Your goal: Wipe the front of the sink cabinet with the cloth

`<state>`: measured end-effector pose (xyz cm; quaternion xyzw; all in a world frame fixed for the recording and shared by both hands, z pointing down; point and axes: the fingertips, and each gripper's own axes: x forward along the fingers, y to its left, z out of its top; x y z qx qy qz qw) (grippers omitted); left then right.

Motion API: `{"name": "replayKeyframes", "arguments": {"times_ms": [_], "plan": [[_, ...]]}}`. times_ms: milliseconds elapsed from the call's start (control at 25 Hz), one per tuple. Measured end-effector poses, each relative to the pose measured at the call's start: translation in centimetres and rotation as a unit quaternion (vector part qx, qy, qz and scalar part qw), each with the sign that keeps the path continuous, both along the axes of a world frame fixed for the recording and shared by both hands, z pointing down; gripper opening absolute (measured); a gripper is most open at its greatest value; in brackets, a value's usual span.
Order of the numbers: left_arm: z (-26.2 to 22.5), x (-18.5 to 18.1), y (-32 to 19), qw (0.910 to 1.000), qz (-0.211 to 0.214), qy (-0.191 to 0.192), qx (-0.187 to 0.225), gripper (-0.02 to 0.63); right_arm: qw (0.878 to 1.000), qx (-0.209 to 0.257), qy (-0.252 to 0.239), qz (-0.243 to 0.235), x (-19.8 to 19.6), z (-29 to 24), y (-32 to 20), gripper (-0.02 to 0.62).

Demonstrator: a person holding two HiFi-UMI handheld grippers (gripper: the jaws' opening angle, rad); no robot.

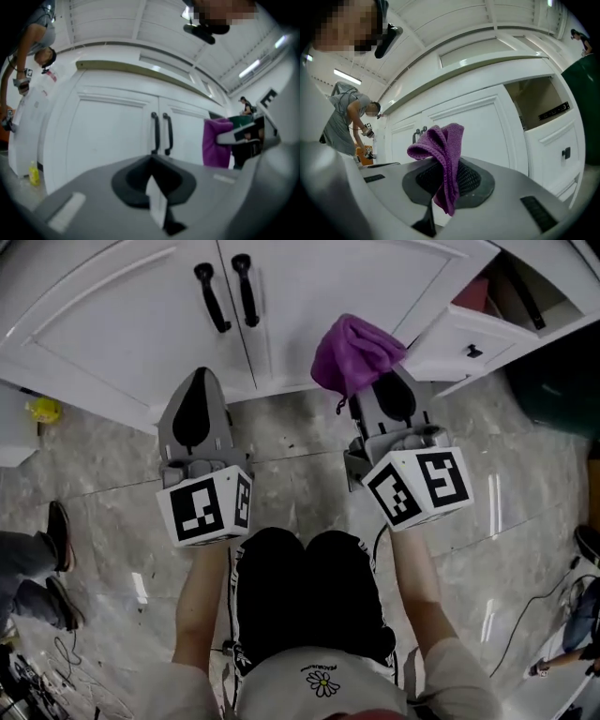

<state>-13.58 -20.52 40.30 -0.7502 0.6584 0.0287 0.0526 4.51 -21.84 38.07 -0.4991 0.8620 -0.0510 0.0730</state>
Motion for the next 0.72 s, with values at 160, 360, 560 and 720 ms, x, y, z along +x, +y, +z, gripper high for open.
{"name": "replayKeyframes", "arguments": {"times_ms": [160,360,560,720], "plan": [[3.1,0.9,0.4,0.9995,0.024,-0.011,-0.015,0.005,1.000,-0.012,0.009,-0.010,-0.7,3.5,0.3,0.051],[4.3,1.3,0.3,0.9993,0.032,-0.018,0.003,0.005,1.000,-0.016,0.007,-0.020,-1.1,6.0,-0.3,0.052],[5.4,1.2,0.5,0.9996,0.022,-0.019,-0.007,0.005,0.999,-0.047,-0.001,-0.015,-0.9,7.8,-0.4,0.052],[3.9,1.3,-0.2,0.9995,0.023,-0.020,0.001,0.005,0.998,-0.047,0.011,-0.046,-1.9,5.8,-0.6,0.052]]}}
